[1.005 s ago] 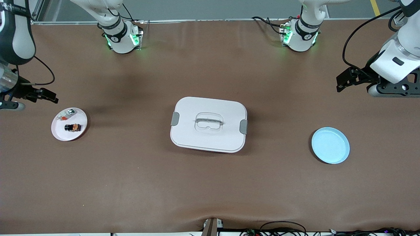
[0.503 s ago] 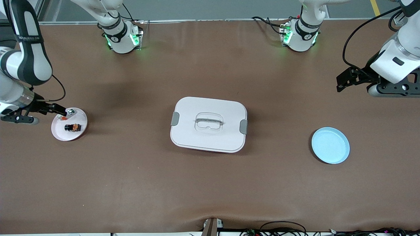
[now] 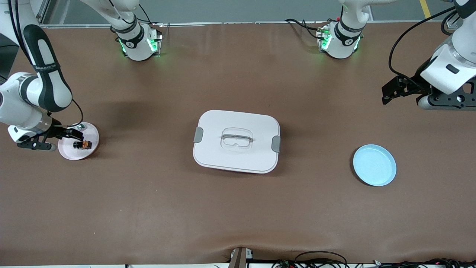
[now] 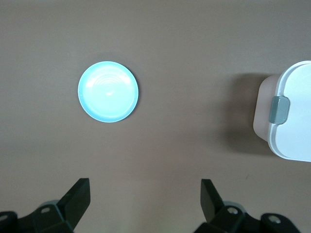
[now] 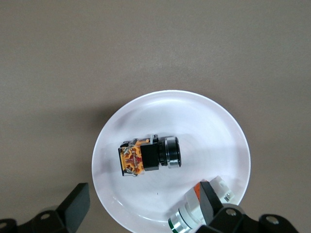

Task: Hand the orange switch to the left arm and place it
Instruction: 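Lower the open right gripper over the orange switch on the plate, then close the right gripper on the orange switch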

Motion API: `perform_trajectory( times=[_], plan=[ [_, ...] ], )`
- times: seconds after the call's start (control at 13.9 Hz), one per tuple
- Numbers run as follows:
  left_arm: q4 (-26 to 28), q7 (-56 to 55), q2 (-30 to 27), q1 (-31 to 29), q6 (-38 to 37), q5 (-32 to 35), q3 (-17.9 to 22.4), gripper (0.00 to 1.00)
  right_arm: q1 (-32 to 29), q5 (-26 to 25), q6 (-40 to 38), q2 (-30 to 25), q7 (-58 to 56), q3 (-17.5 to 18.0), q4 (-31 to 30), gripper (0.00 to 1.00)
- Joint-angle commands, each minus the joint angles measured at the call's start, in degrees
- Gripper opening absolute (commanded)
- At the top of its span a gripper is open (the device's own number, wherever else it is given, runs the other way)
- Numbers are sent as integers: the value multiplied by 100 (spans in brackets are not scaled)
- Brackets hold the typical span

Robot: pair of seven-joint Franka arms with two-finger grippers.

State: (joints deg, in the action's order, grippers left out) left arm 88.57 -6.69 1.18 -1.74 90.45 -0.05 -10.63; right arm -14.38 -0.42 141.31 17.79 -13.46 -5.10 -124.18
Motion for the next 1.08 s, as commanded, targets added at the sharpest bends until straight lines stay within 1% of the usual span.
perform_trajectory(
  times=[0.0,0.22,0.43,1.01],
  plan=[
    [-112,19,14,-19,-116,5,-18,100,-48,-72,89,251,-69,61,122,100],
    [-112,19,14,-19,-116,5,-18,100,-30,-81,308,453,-367,70,122,100],
    [-112,19,14,-28,-116,5,-18,100,-30,-81,546,620,-376,70,131,100],
    [-121,19,5,-11,-116,-4,-18,100,-65,-81,599,989,-499,70,456,100]
  ],
)
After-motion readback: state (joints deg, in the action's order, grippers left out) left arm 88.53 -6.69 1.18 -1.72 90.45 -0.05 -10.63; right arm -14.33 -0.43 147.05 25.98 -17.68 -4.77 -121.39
